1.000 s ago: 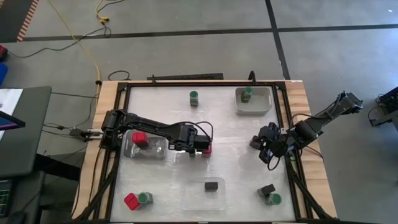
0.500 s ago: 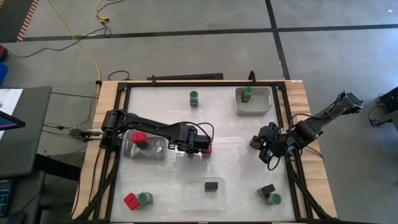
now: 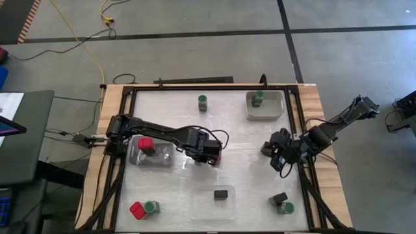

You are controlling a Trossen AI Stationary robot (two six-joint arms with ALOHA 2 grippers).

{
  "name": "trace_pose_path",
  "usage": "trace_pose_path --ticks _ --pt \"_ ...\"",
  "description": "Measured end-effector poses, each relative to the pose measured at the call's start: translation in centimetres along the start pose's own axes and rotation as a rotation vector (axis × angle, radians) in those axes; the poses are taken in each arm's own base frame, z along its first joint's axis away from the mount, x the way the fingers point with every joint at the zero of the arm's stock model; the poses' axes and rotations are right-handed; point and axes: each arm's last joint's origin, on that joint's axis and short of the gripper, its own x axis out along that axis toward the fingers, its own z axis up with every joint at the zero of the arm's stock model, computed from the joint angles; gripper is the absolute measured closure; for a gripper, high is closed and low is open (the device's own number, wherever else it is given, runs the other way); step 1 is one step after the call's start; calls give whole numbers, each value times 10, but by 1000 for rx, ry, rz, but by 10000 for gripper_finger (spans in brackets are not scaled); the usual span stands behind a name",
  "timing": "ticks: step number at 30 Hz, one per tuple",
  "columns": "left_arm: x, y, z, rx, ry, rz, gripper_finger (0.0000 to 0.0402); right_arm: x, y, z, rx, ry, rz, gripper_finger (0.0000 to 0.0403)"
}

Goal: Sort spices by type
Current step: Put the top left black seasoning can into the transparent bin

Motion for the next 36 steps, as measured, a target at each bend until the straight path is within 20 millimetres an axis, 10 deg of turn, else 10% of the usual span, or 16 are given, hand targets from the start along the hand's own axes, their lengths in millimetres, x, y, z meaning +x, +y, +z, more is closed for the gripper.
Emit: trace_pose_path --ticks 10,19,27,36 --pt "-71 -16 -13 366 -65 -68 272 0 3 3 29 -27 33 218" --pt "-127 -35 -70 703 -161 -242 273 0 4 3 101 -27 36 218" --pt "-129 -44 -124 813 -174 -281 274 2 5 2 106 -20 26 218" --pt "-87 -65 -148 888 -87 -241 274 10 9 0 85 5 -6 218"
